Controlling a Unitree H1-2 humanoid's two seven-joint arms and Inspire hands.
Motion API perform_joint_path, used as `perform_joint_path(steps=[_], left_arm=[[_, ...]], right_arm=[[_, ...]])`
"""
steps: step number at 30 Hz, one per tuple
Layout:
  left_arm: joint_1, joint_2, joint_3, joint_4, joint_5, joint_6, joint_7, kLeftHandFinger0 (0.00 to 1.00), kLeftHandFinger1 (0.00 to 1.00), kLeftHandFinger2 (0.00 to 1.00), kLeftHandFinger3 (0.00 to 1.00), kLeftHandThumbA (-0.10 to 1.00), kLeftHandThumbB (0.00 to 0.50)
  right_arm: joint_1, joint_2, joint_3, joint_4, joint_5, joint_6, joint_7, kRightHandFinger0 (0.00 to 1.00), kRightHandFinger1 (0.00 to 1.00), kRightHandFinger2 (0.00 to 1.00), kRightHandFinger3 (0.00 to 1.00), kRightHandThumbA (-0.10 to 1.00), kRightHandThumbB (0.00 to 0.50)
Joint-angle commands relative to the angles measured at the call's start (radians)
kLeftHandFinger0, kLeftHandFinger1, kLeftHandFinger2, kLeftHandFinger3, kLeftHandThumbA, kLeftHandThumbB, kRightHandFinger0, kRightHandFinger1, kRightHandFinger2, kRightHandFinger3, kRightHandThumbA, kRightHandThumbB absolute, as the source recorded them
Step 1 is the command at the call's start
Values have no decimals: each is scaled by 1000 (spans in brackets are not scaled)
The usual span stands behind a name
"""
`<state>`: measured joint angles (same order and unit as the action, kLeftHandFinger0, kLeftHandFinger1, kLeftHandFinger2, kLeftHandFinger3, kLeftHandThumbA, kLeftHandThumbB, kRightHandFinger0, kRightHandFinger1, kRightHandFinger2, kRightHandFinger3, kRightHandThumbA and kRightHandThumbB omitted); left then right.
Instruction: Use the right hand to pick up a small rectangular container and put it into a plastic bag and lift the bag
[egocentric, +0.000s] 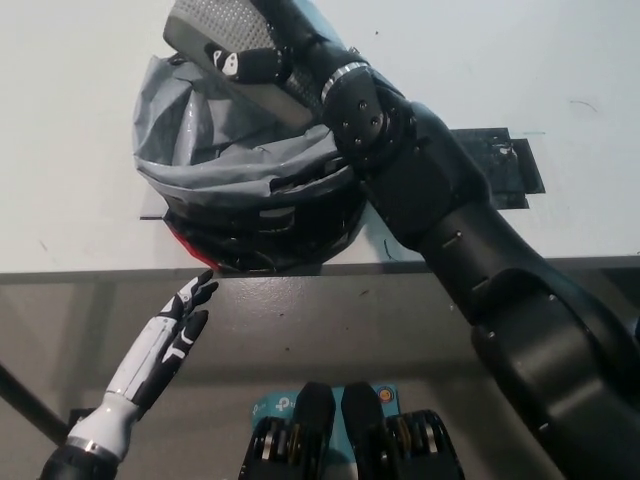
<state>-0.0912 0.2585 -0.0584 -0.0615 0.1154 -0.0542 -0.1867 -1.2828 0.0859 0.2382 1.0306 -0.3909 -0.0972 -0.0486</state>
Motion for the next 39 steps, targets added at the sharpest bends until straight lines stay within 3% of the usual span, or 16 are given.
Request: perform_joint_path(steps=[1, 9, 10, 11, 12, 13, 14, 15, 16, 17, 20, 22, 23, 29, 39], left_arm=[[-27, 15, -2, -28, 4, 21, -10, 968, 1000, 1000, 1000, 1000, 205], [-39, 15, -6, -18, 3, 18, -13, 971, 1000, 1000, 1000, 1000, 220], [-41, 15, -6, -18, 5, 21, -14, 979, 1000, 1000, 1000, 1000, 219], [-41, 16, -6, -18, 5, 23, -14, 979, 1000, 1000, 1000, 1000, 219], [-43, 17, -6, -19, 3, 26, -15, 981, 1000, 1000, 1000, 1000, 212], [-44, 18, -6, -20, 2, 27, -16, 982, 1000, 1000, 1000, 1000, 211], [-44, 18, -6, -20, 2, 27, -16, 982, 1000, 1000, 1000, 1000, 210], [-46, 16, -6, -19, 2, 27, -16, 983, 1000, 1000, 1000, 1000, 211], [-47, 16, -7, -19, 4, 29, -14, 983, 1000, 1000, 1000, 1000, 221], [-48, 16, -7, -19, 3, 27, -15, 983, 1000, 1000, 1000, 1000, 221], [-54, 20, -4, -15, -1, 21, -17, 977, 1000, 1000, 1000, 1000, 212], [-59, 19, -3, -14, -2, 22, -16, 975, 1000, 1000, 1000, 1000, 213], [-60, 19, -3, -14, -4, 23, -17, 975, 1000, 1000, 1000, 1000, 205], [-62, 21, -3, -10, 1, 19, -14, 973, 1000, 1000, 1000, 1000, 197], [-64, 23, -1, -10, -1, 27, -14, 979, 1000, 1000, 1000, 1000, 202]], right_arm=[[-39, 23, -12, -65, 29, 37, 6, 0, 345, 769, 797, -100, 158], [-19, 38, -28, -119, 62, 106, 63, 3, 406, 804, 811, -100, 133], [-22, 35, -24, -124, 64, 130, 87, 43, 466, 851, 842, -100, 139], [-24, 33, -21, -125, 64, 144, 99, 43, 466, 851, 842, -100, 139], [-35, 27, -5, -128, 54, 211, 142, 453, 775, 1000, 1000, 100, 166], [-44, 20, 7, -131, 53, 266, 188, 559, 870, 1000, 1000, 322, 234], [-47, 17, 11, -134, 55, 284, 208, 551, 833, 1000, 1000, 413, 270], [-53, 0, 29, -147, 58, 314, 278, 713, 1000, 1000, 1000, 534, 334], [-63, -20, 69, -152, 35, 332, 343, 968, 1000, 1000, 1000, 673, 384], [-70, -29, 92, -151, 18, 344, 372, 1000, 1000, 1000, 1000, 781, 456], [-88, -53, 125, -135, 8, 348, 412, 1000, 1000, 1000, 1000, 782, 499], [-92, -62, 136, -137, 6, 352, 423, 1000, 1000, 1000, 1000, 808, 500], [-96, -68, 148, -136, 0, 355, 433, 1000, 1000, 1000, 1000, 885, 500], [-97, -98, 185, -156, -9, 387, 458, 1000, 1000, 1000, 1000, 862, 500], [-111, -136, 160, -241, -14, 366, 403, 1000, 1000, 1000, 1000, 1000, 499]])
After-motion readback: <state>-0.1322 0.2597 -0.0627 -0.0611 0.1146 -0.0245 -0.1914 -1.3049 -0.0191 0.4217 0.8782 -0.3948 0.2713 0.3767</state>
